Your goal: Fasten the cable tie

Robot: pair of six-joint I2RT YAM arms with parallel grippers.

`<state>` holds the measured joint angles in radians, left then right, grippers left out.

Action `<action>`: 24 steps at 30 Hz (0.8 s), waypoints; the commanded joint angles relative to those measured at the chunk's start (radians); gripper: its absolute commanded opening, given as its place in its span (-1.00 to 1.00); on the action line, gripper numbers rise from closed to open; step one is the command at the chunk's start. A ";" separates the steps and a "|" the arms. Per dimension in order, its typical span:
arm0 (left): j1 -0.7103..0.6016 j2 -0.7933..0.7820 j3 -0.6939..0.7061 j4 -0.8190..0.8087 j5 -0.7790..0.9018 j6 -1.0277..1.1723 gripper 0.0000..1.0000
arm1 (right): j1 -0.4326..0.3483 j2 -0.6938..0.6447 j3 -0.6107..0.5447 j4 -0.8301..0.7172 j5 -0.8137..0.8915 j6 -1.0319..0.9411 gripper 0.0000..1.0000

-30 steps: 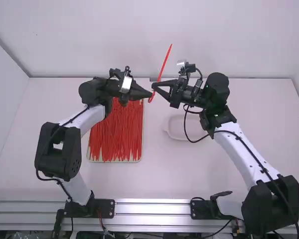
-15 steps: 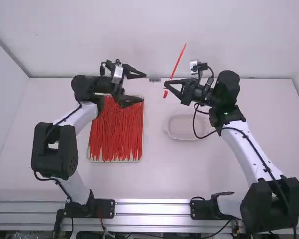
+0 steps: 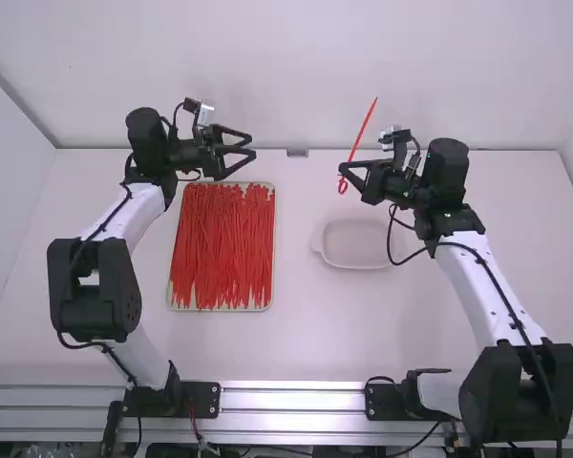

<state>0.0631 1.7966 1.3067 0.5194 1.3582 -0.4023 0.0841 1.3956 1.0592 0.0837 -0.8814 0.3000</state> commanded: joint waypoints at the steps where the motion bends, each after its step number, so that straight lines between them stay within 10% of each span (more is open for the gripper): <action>1: 0.000 -0.016 0.048 -0.141 -0.138 0.182 0.99 | 0.003 -0.009 0.025 -0.034 0.105 -0.092 -1.00; 10: -0.059 -0.016 0.167 -0.735 -0.552 0.425 0.99 | -0.001 -0.009 0.025 -0.177 0.311 -0.206 -1.00; 24: -0.089 -0.016 0.161 -1.083 -0.985 0.369 0.99 | 0.018 -0.009 -0.174 -0.112 0.523 -0.250 -1.00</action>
<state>-0.0265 1.7969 1.4616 -0.5503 0.4412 -0.0326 0.0948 1.3956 0.9218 -0.0425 -0.4194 0.0528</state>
